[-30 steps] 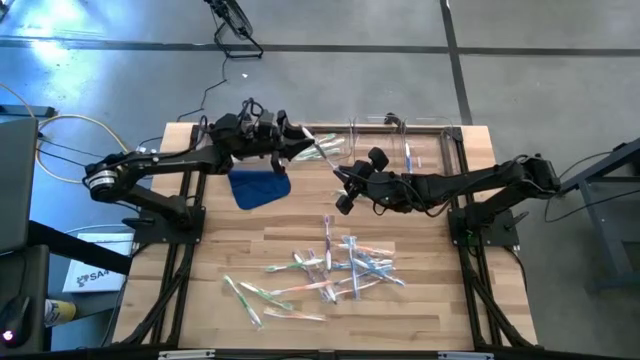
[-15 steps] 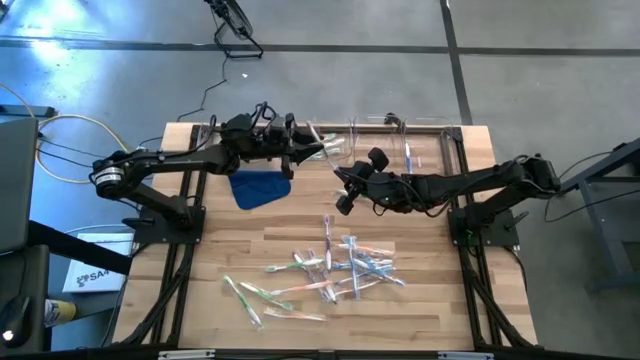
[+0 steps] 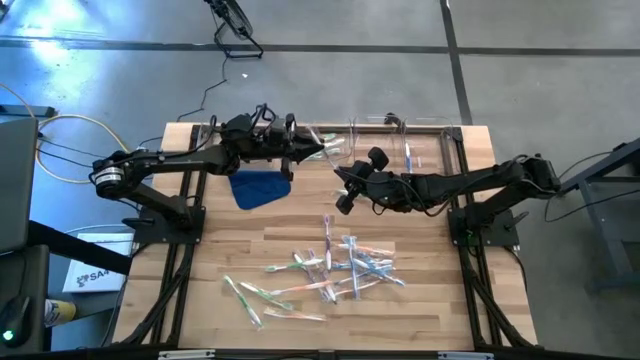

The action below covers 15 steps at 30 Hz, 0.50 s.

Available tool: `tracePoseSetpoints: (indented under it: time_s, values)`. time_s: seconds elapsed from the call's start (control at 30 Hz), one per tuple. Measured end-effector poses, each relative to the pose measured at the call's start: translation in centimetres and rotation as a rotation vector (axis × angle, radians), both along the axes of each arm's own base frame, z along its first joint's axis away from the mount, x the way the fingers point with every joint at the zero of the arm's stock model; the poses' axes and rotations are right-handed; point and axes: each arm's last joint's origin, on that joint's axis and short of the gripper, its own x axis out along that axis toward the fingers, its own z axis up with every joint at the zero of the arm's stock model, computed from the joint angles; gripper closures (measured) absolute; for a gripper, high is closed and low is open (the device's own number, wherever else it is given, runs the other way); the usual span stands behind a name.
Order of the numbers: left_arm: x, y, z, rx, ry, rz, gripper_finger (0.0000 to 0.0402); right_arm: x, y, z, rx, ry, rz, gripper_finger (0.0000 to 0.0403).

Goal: Pick & Place Toothbrushes
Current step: Put the violet toothbrush into the left transparent bin

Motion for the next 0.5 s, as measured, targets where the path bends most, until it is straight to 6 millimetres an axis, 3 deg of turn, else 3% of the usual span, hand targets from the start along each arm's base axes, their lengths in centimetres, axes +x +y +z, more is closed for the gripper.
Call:
tracePoseSetpoints:
  time_s: [0.23,0.5]
  values:
    - [-0.01,-0.01,-0.03,0.029,0.005,-0.003,0.0359,0.01,0.12,-0.01,0.000,0.001,0.005,0.0358]
    - [-0.02,0.08,-0.13,0.055,0.017,0.003,0.0359,-0.36,0.95,0.56,-0.002,-0.017,0.036,0.0235]
